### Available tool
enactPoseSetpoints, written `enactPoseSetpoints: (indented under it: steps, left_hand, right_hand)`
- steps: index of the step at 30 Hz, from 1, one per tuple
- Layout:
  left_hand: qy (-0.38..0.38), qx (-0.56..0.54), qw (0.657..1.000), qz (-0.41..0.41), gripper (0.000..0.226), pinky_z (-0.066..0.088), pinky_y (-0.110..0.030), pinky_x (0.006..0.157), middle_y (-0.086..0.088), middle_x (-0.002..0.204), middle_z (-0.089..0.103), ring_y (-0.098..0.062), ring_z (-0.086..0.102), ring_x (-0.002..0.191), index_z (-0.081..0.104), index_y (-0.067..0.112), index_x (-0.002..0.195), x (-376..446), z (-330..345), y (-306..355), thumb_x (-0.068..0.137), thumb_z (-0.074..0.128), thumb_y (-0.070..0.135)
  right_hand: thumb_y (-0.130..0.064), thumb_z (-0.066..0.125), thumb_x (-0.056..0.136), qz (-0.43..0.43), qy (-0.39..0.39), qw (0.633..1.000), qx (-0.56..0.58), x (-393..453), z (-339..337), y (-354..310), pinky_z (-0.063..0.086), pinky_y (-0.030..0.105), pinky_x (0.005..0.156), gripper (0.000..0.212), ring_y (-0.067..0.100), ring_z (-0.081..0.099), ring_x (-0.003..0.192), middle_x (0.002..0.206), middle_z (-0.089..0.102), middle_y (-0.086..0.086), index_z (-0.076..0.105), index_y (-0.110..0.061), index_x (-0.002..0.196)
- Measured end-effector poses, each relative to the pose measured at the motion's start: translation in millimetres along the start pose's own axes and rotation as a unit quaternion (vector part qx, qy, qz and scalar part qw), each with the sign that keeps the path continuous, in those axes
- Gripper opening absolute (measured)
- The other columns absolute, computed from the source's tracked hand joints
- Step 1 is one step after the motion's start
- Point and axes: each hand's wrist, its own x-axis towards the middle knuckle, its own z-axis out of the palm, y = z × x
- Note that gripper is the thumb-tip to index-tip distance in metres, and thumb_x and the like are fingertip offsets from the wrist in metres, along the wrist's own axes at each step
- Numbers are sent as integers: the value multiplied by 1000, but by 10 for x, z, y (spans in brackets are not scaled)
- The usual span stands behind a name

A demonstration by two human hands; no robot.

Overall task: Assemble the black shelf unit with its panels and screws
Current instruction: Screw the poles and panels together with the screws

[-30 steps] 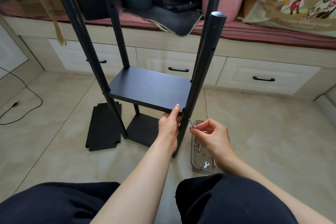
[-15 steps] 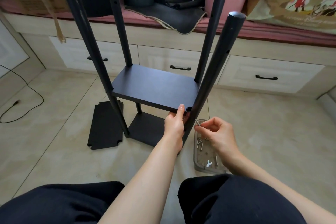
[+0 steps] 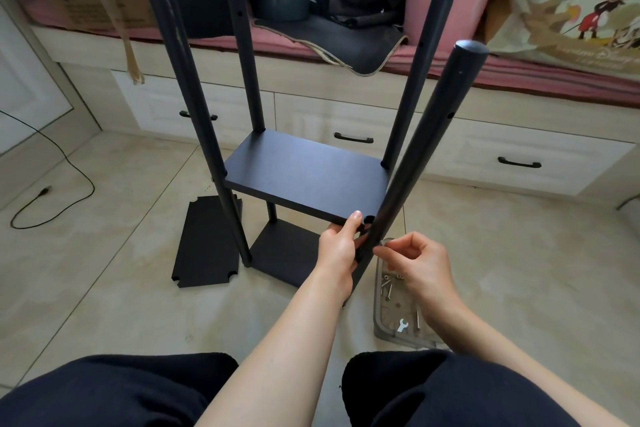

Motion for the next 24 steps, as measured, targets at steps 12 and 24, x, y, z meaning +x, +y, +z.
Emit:
enactPoseSetpoints:
  steps: [12,24]
  left_hand:
    - [5,1,1000,13,18,48,-27,65,0,99,77,-14,75,88,66,17,105,17,7,-20,101,59,34]
    - [7,-3,1000,8,23,50,-31,75,-3,106,76,-16,71,99,67,15,111,28,4,-20,100,60,33]
  right_hand:
    - [-16,88,72,-8,-40,999,11,45,-61,12,52,18,63,22,11,68,68,74,73,7,66,-19,67]
    - [-27,86,75,-37,-29,997,-62,47,-28,-13,51,29,62,28,12,66,62,71,73,3,59,-24,80]
